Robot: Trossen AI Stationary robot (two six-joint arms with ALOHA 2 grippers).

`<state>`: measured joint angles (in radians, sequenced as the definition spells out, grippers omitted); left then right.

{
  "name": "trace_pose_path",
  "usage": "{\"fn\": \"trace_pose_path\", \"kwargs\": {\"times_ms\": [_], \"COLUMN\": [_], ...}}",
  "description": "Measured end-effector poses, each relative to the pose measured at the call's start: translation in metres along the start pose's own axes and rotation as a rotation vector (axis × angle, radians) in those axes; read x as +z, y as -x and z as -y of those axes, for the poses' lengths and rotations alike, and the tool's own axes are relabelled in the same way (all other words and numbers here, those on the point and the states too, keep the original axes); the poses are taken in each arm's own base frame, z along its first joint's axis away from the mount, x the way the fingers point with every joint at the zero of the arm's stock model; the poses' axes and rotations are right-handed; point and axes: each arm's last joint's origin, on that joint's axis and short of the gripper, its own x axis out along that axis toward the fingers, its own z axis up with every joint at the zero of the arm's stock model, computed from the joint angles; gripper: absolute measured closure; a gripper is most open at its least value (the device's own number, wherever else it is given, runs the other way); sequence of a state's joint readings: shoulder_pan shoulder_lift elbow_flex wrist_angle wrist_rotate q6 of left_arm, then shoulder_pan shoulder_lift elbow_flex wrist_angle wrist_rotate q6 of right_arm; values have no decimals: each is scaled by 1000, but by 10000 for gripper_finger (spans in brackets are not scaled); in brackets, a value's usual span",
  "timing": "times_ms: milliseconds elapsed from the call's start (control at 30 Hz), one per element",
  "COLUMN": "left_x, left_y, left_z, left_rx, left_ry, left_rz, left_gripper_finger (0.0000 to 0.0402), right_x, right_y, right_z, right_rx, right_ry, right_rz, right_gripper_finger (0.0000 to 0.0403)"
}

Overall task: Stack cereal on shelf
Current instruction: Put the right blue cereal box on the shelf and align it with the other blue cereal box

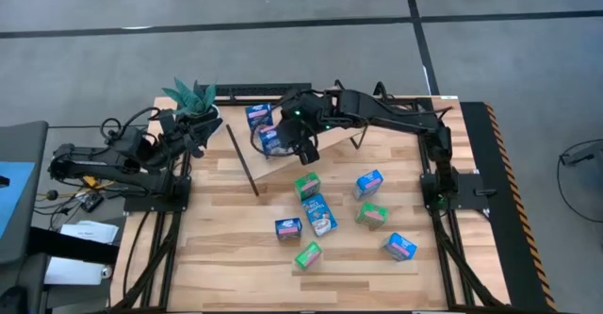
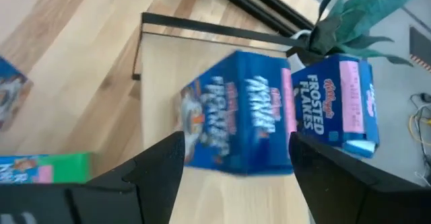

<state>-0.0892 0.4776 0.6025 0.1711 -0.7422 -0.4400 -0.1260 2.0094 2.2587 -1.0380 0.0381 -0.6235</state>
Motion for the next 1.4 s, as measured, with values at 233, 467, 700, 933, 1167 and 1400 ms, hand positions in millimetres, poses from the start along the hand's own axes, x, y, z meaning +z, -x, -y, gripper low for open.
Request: {"fn": "trace_pose_path", "kwargs": {"times_ms": [233, 467, 700, 933, 1167, 1400], "left_x": [0, 0, 0, 0, 1, 1], "left_y": [0, 0, 0, 0, 0, 0], "left_z": [0, 0, 0, -1, -1, -2], "left_rx": [0, 5, 10, 33, 51, 54], "left_ry": [-13, -14, -14, -19, -18, -18], "left_rz": [0, 2, 5, 15, 24, 25], "left_gripper_finger": [119, 119, 119, 119, 119, 119], "right_x": [11, -3, -18, -44, -69, -81], "right_y": [32, 32, -8, -36, -58, -65], "right_z": [-14, -15, -34, -41, -29, -18], "right_rx": [4, 189, 327, 295, 237, 175], "right_ry": [38, -163, -221, -288, -347, -366], "right_rz": [-41, 76, 150, 176, 187, 195], "right_gripper_finger": [126, 220, 381, 371, 396, 378]}}
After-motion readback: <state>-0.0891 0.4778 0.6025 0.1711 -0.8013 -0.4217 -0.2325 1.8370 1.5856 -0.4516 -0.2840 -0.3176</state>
